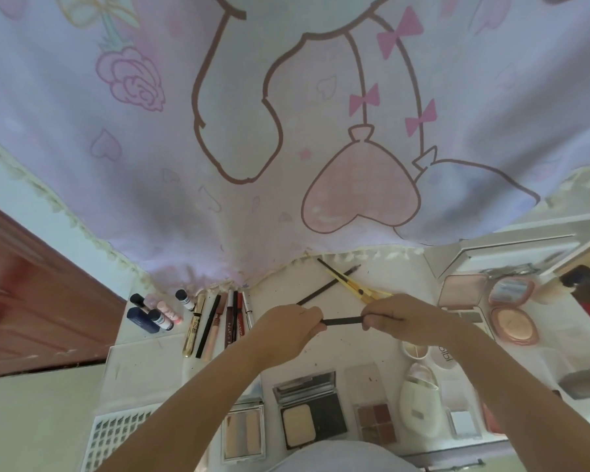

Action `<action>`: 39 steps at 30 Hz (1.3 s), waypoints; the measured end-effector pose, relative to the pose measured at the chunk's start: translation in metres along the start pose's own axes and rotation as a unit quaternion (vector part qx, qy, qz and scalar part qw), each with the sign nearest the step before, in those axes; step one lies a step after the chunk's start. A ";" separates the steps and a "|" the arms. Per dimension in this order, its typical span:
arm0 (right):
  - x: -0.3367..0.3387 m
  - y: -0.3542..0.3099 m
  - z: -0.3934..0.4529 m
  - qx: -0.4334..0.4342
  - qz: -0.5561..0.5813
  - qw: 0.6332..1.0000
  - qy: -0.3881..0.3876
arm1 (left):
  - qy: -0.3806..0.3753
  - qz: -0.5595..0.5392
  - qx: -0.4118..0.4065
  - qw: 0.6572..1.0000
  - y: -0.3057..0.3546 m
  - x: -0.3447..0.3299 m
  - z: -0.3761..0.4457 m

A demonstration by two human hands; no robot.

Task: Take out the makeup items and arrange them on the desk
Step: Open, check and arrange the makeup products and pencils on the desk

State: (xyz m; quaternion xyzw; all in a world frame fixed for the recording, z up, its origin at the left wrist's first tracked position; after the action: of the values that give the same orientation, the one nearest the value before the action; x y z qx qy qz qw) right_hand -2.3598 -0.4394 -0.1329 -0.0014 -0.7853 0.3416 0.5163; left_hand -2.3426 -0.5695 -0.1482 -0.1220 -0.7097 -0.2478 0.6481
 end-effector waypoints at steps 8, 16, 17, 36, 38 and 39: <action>0.077 0.065 -0.040 -0.156 0.142 0.961 0.181 | 0.011 -0.055 0.159 0.986 -0.072 0.004 -0.029; 0.055 0.030 0.008 -0.116 0.154 0.970 0.149 | 0.061 -0.070 0.112 0.989 -0.047 0.017 -0.004; 0.052 0.025 0.011 -0.111 0.169 0.968 0.148 | 0.060 -0.064 0.112 0.990 -0.046 0.017 -0.003; 0.016 0.029 0.035 -0.122 0.142 0.976 0.108 | 0.023 -0.052 0.102 0.993 -0.050 -0.005 -0.004; 0.011 0.027 0.038 -0.120 0.143 0.978 0.091 | 0.016 -0.053 0.098 0.994 -0.049 -0.008 -0.003; 0.008 0.027 0.040 -0.119 0.140 0.980 0.079 | 0.010 -0.054 0.096 0.994 -0.049 -0.009 -0.002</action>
State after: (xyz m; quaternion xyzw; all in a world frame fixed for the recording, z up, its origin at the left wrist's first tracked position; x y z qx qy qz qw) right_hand -2.4051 -0.4375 -0.1501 -0.2002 -0.7693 0.3133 0.5196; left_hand -2.3635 -0.6107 -0.1667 -0.0181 -0.7291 -0.2145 0.6497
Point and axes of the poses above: each hand's wrist, its own z-axis towards the middle knuckle, its own x-axis out of the back of the hand, y = z × x, the point moved 7 cm from there along z, towards the middle knuckle, and after that the axes turned 12 degrees about y, right-handed, at the moved point
